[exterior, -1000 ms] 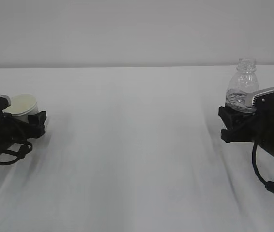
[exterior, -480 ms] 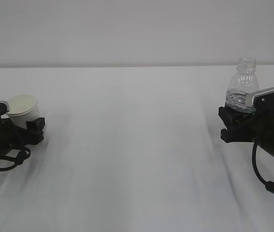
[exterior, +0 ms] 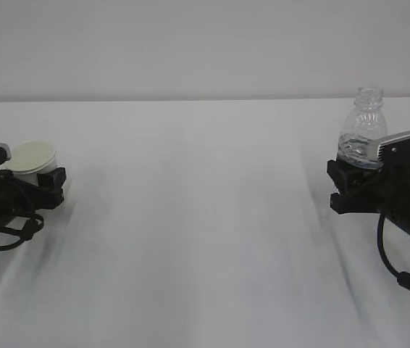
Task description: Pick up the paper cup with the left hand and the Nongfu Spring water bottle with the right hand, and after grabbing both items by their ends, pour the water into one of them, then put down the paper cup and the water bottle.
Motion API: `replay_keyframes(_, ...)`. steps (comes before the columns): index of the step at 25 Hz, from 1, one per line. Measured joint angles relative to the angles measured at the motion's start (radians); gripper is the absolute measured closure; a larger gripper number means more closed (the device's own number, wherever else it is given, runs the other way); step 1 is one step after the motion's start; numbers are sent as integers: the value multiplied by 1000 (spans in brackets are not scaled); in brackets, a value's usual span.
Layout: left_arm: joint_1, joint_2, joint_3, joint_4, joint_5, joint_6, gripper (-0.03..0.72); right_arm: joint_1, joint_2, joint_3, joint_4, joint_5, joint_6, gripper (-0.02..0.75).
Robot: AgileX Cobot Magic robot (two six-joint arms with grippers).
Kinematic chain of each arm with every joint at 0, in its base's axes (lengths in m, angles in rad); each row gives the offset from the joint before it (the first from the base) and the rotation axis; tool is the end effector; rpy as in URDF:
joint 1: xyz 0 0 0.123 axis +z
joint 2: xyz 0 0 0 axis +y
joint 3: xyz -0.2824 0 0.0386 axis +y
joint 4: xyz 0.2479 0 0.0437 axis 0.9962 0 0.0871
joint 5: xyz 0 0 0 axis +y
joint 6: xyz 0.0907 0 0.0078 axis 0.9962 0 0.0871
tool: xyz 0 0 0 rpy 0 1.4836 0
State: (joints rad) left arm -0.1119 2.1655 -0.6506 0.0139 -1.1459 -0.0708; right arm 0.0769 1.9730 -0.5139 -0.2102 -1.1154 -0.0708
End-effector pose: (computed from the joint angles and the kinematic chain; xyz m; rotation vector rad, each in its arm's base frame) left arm 0.3328 -0.0386 0.0648 0.0522 1.8540 -0.1349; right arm 0.3012 0.0403 0.1027 -0.3511 1.7988 0.1115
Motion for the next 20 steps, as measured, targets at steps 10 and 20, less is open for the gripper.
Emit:
replay_keyframes(10, 0, 0, 0, -14, 0, 0, 100, 0, 0, 0, 0, 0, 0, 330)
replay_keyframes(20, 0, 0, 0, -21, 0, 0, 100, 0, 0, 0, 0, 0, 0, 330)
